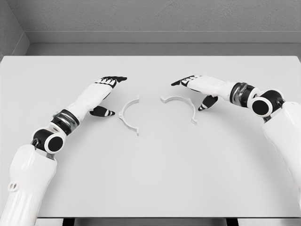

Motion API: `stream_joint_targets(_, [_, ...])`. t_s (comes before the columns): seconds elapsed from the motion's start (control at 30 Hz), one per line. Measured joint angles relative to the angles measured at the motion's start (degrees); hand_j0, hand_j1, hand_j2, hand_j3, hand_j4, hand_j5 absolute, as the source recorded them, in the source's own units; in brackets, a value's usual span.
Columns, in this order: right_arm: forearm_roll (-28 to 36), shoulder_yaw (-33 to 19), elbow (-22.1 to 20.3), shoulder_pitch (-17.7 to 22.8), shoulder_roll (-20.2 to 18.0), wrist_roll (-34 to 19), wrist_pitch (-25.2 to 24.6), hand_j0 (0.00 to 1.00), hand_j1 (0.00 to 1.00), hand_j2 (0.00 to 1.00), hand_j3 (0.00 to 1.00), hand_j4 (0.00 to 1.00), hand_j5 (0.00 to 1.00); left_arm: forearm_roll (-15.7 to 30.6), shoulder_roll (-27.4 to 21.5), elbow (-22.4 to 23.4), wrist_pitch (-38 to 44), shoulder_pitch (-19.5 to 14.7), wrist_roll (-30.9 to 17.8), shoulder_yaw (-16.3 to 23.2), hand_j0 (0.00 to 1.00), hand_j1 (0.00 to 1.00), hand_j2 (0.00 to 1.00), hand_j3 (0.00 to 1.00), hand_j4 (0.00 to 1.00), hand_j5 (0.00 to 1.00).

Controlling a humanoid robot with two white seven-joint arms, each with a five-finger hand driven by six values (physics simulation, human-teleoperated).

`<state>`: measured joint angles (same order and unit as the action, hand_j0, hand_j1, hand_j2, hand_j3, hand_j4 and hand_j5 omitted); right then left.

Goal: Assemble PVC drainage pipe clamps

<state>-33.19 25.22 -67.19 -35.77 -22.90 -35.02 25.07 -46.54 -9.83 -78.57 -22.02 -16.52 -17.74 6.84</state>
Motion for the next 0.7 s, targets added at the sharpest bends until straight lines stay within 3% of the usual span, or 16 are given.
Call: stream_joint_targets(0.7, [0.62, 1.0, -3.22, 1.58, -0.01, 0.0, -0.08, 1.0, 1.0, 1.0, 1.0, 1.0, 1.0, 0.0, 0.0, -0.09, 0.09, 0.09, 0.0, 0.03, 1.0, 1.0, 1.0, 1.0, 1.0, 1.0])
